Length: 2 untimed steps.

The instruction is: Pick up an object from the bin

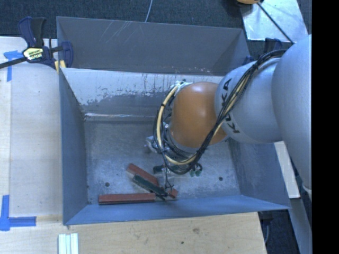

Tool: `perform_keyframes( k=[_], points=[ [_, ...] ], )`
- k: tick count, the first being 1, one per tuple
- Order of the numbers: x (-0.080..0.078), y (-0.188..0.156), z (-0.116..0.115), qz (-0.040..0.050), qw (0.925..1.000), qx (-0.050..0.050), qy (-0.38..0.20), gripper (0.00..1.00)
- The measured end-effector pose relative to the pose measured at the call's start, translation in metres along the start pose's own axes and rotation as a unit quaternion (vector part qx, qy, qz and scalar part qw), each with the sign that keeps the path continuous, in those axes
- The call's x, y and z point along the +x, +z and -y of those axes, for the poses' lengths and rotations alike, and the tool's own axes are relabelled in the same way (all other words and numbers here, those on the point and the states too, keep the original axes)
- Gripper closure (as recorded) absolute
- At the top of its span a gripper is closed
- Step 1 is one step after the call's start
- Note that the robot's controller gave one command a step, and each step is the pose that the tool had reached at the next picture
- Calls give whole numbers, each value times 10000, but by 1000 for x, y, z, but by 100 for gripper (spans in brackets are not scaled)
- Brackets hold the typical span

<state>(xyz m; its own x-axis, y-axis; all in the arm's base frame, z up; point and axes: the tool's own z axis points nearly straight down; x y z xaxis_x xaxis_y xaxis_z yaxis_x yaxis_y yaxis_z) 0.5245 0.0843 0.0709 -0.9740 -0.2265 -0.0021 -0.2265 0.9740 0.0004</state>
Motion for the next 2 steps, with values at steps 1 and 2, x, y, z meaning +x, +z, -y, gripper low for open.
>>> perform_keyframes(
  k=[1,2],
  points=[
    [0,-1,0,3,10000,-1,1,100],
    [0,0,0,0,10000,-1,5,0]
  ],
)
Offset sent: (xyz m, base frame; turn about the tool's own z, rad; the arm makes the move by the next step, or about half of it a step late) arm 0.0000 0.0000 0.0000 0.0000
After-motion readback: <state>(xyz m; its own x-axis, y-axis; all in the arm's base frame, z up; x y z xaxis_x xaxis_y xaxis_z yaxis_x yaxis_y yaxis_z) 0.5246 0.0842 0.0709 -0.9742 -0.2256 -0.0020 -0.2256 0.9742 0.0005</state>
